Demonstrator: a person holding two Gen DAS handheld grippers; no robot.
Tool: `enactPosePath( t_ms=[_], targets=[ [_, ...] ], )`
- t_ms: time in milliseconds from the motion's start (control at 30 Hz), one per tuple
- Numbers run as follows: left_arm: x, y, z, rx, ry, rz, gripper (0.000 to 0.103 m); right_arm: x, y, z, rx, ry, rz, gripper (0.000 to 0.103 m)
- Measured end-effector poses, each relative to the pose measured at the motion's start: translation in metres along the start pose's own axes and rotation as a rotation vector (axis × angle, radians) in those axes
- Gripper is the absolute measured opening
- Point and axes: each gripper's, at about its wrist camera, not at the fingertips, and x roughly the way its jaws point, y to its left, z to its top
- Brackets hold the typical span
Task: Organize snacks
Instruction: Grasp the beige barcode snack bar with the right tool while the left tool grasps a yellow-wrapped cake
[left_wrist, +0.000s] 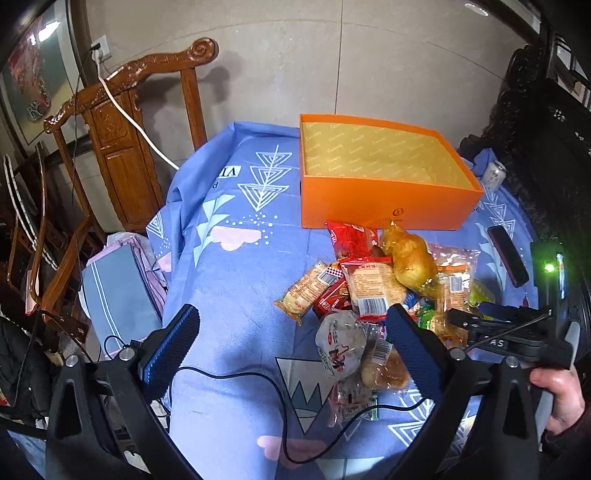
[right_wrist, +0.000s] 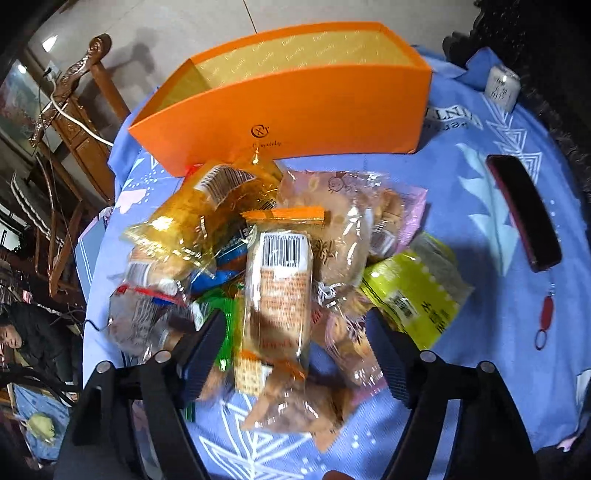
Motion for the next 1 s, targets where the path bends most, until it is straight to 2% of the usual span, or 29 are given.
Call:
enactPosePath(
  t_ms=[33,67,233,367,600,667,800,900,1000],
  targets=[
    [0.004,-0.001,0.002,0.003,0.007,0.001,0.099,0.004,0.000,0.001,0.008,0.008,0.008,0.067],
    [0.007,-0.002,0.003,0.009,0.012,0.003,0.099,0.007,0.001,0.001,0.013,0.010,0.006,0.066],
    [0.020,-0.008,0.010,0.023,0.029,-0.006,0.099,0.013,0.002,0.003,0.027,0.009,-0.036,0.065],
    [0.024,-0.015,0.016,0.047,0.030,-0.012,0.099,0.004,0.007,0.002,0.032,-0.020,-0.056,0.060],
    [0.034,-0.032,0.023,0.083,0.029,-0.049,0.099,0.024,0.013,-0.001,-0.014,-0.009,-0.122,0.059],
    [0.038,-0.040,0.026,0.107,0.019,-0.067,0.099,0.018,0.011,-0.001,-0.012,-0.022,-0.140,0.035],
    [0.053,-0.063,0.031,0.173,-0.005,-0.117,0.099,0.005,-0.004,-0.003,0.031,-0.032,-0.088,0.035],
    [0.069,-0.080,0.035,0.203,0.022,-0.170,0.099,-0.012,-0.017,-0.008,0.082,-0.053,-0.025,0.035],
    [0.083,-0.101,0.038,0.230,0.045,-0.222,0.099,-0.030,-0.024,-0.011,0.105,-0.092,-0.008,0.035]
  ],
)
